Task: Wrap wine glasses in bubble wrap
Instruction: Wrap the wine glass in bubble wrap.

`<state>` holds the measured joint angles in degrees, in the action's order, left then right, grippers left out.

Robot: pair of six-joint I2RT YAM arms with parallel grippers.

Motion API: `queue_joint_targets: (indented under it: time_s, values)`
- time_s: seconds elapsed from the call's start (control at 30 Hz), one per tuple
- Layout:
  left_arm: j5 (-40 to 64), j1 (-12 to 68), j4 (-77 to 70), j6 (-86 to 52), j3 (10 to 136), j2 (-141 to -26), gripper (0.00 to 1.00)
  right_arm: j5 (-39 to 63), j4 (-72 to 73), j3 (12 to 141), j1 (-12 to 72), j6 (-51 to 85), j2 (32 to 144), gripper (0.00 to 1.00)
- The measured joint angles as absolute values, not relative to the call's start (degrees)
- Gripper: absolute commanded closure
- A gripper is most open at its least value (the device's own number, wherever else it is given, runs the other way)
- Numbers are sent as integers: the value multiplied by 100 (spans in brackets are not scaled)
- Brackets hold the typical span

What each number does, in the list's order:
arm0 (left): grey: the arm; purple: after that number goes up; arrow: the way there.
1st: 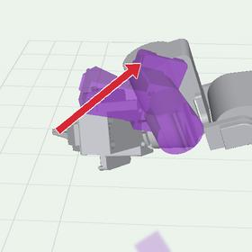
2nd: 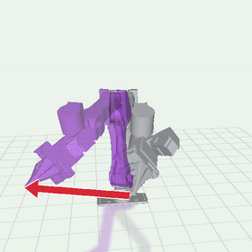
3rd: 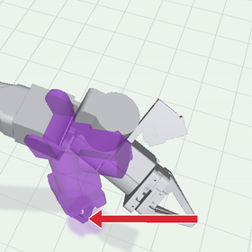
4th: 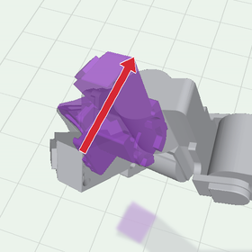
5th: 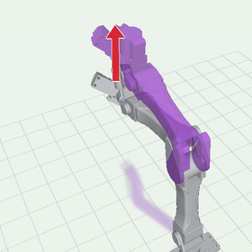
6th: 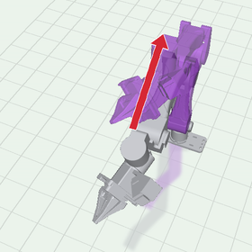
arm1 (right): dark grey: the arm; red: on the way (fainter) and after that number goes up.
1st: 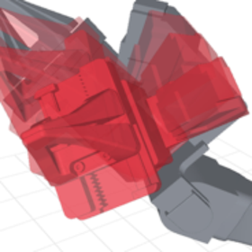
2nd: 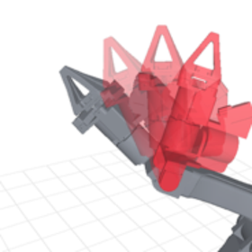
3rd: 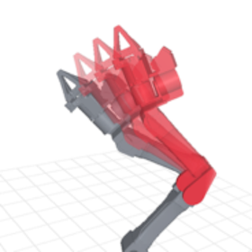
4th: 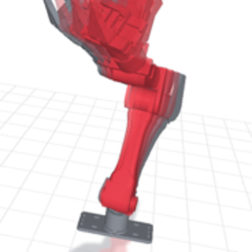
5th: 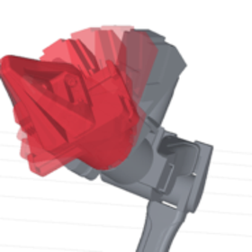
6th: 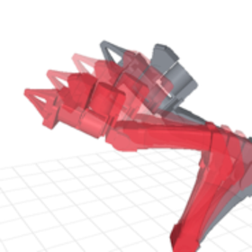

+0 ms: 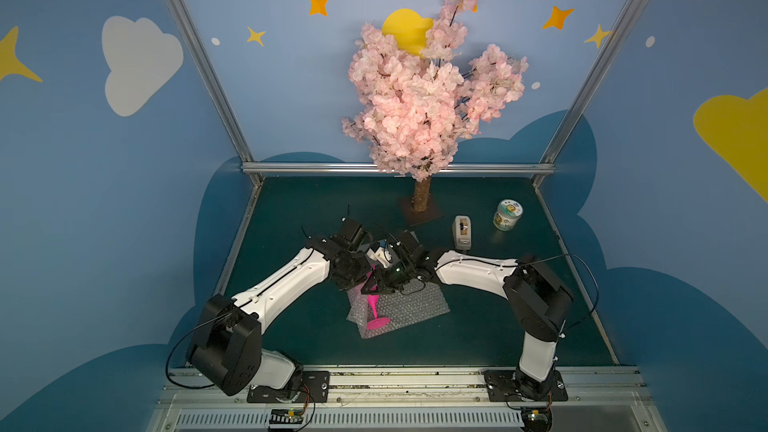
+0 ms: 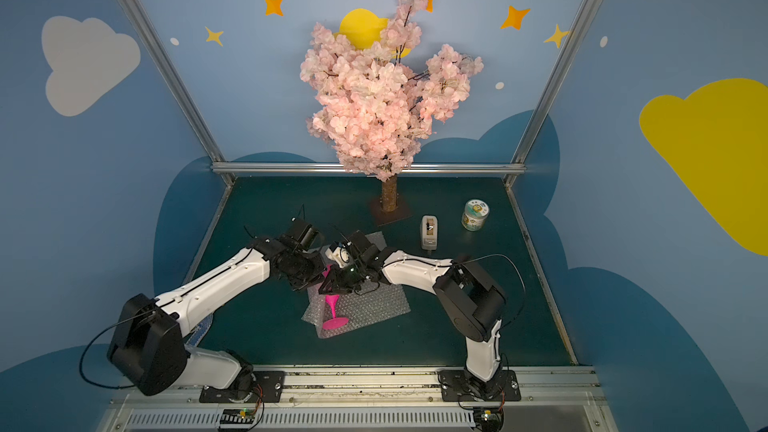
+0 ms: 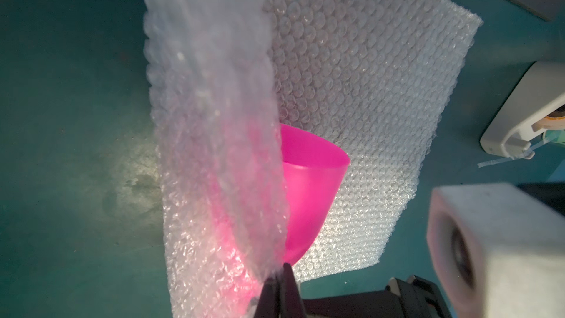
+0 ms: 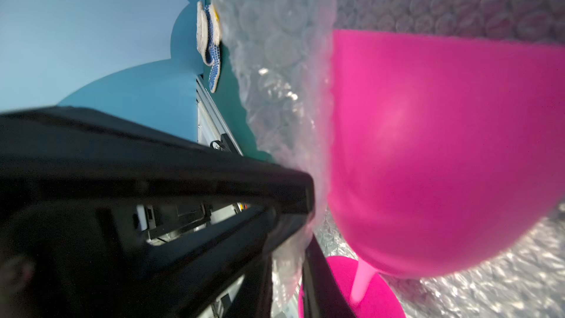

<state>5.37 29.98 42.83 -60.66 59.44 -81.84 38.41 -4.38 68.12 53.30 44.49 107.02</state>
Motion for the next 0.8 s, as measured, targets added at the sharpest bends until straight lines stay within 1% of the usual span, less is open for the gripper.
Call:
queue_joint_targets:
  time_s: [0.03,0.13,0.23,0.37,0.43,0.53,0.6,0.7,0.8]
  values:
    - [539,2998,4283,-6060,5944,-8184,88,3841,-397,6783,5330,4475,10702,91]
    - [539,3000,4289,-6014,5944,-8184,72,3846,-272,6678,5321,4547,10702,93]
    - [486,3002,4351,-5927,5948,-8152,52,3857,-202,6591,5295,4609,10702,93]
    - [298,2978,4630,-5743,6042,-7975,34,3868,-167,6549,5258,4622,10702,93]
    - [176,2932,4794,-5629,6097,-7819,27,3872,-150,6534,5242,4619,10702,93]
    - [-43,2825,5017,-5463,6080,-7450,21,3883,-143,6504,5190,4619,10700,93]
    - [-187,2738,5054,-5332,5929,-7085,14,3894,-134,6455,5140,4619,10694,93]
    - [-257,2585,5046,-5103,5566,-6611,12,3929,-130,6355,5063,4613,10628,93]
    - [-174,2506,4869,-4772,5234,-6460,12,3955,-161,6329,4982,4587,10530,93]
